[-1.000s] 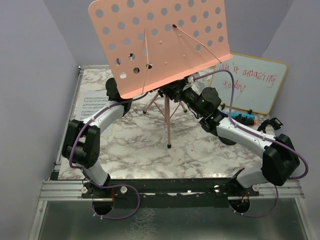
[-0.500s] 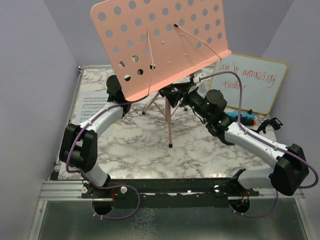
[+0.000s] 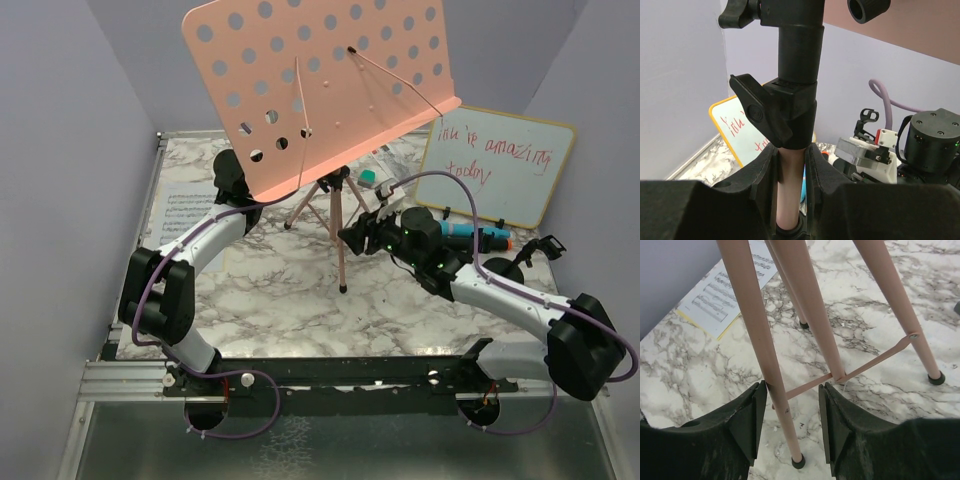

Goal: Pack up the instrument practice props
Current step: Close the music stand at the center of the board.

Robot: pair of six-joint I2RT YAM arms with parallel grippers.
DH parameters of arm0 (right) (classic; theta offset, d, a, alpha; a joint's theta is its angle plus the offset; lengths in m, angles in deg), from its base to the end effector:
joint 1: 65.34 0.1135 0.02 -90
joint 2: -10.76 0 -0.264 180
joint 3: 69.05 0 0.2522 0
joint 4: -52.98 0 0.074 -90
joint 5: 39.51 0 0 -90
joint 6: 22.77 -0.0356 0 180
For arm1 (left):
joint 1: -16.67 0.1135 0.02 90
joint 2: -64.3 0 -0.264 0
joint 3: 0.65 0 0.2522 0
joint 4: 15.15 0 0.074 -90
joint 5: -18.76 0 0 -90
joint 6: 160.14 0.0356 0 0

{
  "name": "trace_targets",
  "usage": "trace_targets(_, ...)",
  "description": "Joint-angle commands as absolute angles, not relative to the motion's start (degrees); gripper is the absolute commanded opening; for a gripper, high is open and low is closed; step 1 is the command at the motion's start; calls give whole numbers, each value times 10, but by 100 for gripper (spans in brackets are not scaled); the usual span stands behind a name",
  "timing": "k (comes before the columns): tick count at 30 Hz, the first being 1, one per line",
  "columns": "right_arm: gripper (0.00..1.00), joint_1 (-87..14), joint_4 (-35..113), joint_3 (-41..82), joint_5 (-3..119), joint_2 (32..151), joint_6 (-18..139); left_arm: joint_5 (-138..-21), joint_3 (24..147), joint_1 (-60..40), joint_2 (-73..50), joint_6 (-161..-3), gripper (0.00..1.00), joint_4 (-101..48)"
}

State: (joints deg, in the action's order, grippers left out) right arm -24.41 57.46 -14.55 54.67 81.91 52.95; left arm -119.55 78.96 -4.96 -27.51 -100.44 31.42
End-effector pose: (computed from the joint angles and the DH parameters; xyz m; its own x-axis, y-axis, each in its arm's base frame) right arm 0.2124 0.1876 0.2680 -0.3288 0.0405 -0.9435 -0.6461 0.7190 0.2560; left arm 0.3206 -0.1557 0.3792 0.0403 -0.3770 -0.9253 0.9711 0.2327 -0.0525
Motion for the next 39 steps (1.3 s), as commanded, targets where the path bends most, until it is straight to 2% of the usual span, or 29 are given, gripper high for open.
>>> trace_targets(1, 50, -239, 595, -152, 564, 835, 506, -1170, 778, -45, -263, -988, 0, 277)
trace_targets(8, 48, -239, 619, -142, 593, 851, 507, -1168, 778, -47, -263, -986, 0, 272)
trace_targets(15, 41, -239, 621, -131, 594, 865, 516, -1168, 781, -50, -267, -986, 0, 270)
trace_targets(18, 33, -239, 622, -133, 592, 867, 517, -1168, 782, -50, -266, -986, 0, 268)
trace_targets(24, 2, -239, 622, -133, 585, 858, 527, -1167, 786, -52, -264, -994, 0, 267)
trace_targets(39, 1, -239, 718, -108, 546, 832, 580, -1146, 752, -84, -214, -1001, 0, 256)
